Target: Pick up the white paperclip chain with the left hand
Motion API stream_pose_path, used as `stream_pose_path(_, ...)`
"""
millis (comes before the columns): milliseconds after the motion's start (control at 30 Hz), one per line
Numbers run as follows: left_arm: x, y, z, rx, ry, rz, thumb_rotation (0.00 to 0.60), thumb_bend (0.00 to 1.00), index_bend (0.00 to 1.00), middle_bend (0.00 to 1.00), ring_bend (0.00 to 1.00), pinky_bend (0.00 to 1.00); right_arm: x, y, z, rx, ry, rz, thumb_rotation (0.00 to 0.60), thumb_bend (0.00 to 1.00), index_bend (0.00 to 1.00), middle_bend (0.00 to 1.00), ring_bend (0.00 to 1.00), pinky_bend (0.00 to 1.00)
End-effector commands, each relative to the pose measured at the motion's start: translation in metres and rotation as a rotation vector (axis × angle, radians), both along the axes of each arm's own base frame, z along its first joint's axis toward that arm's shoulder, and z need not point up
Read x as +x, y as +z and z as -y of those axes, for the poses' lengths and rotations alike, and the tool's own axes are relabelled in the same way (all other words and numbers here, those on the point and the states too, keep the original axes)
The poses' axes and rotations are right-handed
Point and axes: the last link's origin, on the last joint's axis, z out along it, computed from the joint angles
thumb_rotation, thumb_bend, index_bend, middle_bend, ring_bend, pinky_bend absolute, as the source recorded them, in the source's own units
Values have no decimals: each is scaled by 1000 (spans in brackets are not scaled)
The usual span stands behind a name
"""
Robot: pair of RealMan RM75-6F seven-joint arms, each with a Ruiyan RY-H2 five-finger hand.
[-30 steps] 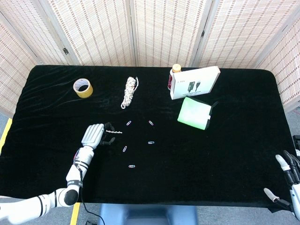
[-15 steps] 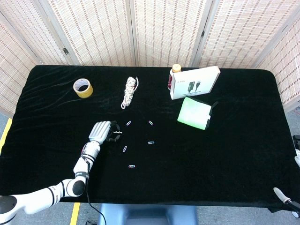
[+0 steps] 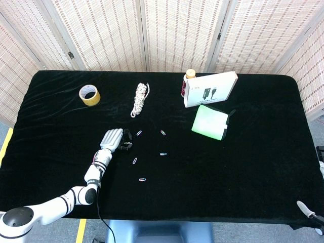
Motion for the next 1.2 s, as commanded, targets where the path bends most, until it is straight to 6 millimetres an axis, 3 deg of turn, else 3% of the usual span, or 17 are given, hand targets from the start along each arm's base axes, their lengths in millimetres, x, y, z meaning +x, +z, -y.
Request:
stream_pose_path(33, 0, -1, 0, -1, -6, -5, 600, 404, 514, 1000, 1000, 1000, 0, 0, 0, 1, -2, 0, 600, 92, 0, 0, 0, 0)
stream_pose_path(800, -18, 7, 4, 0, 1, -67, 600, 417, 516, 1000, 1000, 1000, 1, -5, 1, 34, -18, -9, 600, 92, 0, 0, 0, 0)
stream_pose_path(1200, -16, 4, 3, 15, -5, -59, 600, 442, 660, 1000, 1000, 1000, 1, -5, 1, 33, -28, -10, 600, 92, 0, 0, 0, 0)
